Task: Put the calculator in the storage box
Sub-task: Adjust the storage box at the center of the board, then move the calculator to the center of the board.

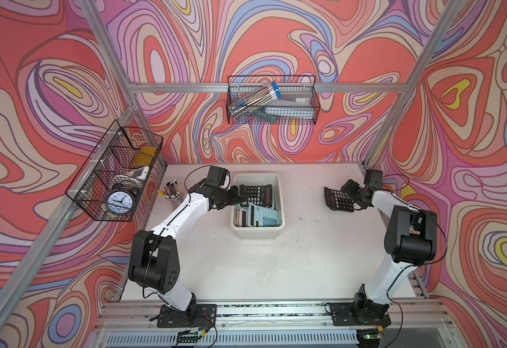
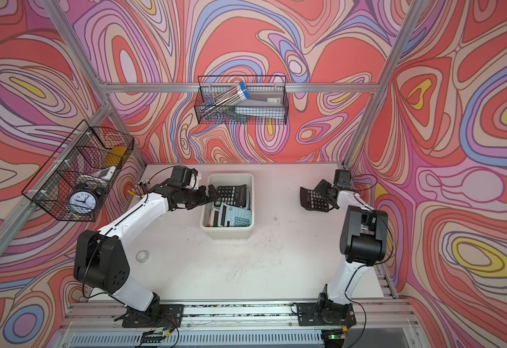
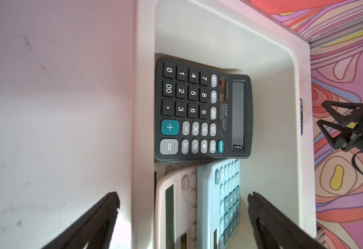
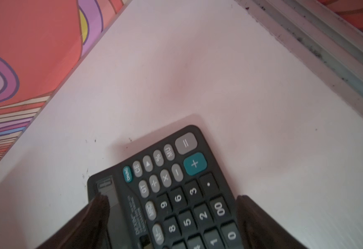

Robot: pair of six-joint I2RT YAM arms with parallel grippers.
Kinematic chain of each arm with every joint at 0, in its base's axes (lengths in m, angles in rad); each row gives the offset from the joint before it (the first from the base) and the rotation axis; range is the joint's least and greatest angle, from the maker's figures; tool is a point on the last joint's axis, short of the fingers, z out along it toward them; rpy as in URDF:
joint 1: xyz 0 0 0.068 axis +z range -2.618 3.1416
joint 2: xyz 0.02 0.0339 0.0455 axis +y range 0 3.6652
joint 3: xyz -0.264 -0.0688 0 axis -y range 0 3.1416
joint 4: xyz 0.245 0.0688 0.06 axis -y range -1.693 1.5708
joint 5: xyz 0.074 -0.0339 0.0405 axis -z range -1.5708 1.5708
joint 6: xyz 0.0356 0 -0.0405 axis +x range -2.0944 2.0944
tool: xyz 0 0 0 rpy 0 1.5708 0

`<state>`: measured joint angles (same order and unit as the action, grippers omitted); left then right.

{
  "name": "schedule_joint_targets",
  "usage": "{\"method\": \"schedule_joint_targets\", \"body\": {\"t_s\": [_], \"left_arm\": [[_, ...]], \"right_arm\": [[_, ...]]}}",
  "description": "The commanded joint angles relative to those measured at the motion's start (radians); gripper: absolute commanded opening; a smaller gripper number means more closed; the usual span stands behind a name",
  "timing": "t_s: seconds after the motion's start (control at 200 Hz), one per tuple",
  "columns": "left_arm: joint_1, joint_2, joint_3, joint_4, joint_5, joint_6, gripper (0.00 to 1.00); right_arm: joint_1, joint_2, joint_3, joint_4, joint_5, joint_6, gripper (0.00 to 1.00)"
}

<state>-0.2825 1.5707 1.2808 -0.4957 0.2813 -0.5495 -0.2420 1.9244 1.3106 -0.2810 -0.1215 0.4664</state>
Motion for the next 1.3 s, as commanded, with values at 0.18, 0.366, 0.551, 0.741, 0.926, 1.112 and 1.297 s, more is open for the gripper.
{"method": "schedule_joint_targets", "body": {"t_s": [0.18, 0.366, 0.551, 0.741, 0.926, 1.112, 1.297], "left_arm": [[-0.015, -0.214, -0.092, -0.018, -0.082, -0.01, 0.99], [-0.041, -0.251, -0.086, -0.013, -0.057, -0.018, 0.99], [-0.128, -0.224, -0.021, -0.017, -0.052, -0.012, 0.99], [-0.223, -0.138, 0.11, -0.042, -0.079, 0.008, 0.99], [-0.287, -0.03, 0.241, -0.058, -0.093, 0.016, 0.99], [-0.344, 0.104, 0.383, -0.086, -0.09, 0.025, 0.99], [-0.391, 0.278, 0.586, -0.156, -0.084, 0.046, 0.99]], "right_arm": [[-0.012, 0.179, 0.23, -0.146, -0.098, -0.075, 0.93], [-0.013, 0.251, 0.286, -0.214, -0.18, -0.097, 0.92], [-0.01, 0.221, 0.191, -0.172, -0.264, -0.093, 0.87], [0.005, 0.156, 0.129, -0.175, -0.268, -0.117, 0.83], [0.066, 0.079, 0.057, -0.187, -0.242, -0.14, 0.8], [0.095, -0.044, -0.035, -0.133, -0.231, -0.094, 0.81], [0.093, -0.01, 0.05, -0.155, -0.144, -0.088, 0.84]]}}
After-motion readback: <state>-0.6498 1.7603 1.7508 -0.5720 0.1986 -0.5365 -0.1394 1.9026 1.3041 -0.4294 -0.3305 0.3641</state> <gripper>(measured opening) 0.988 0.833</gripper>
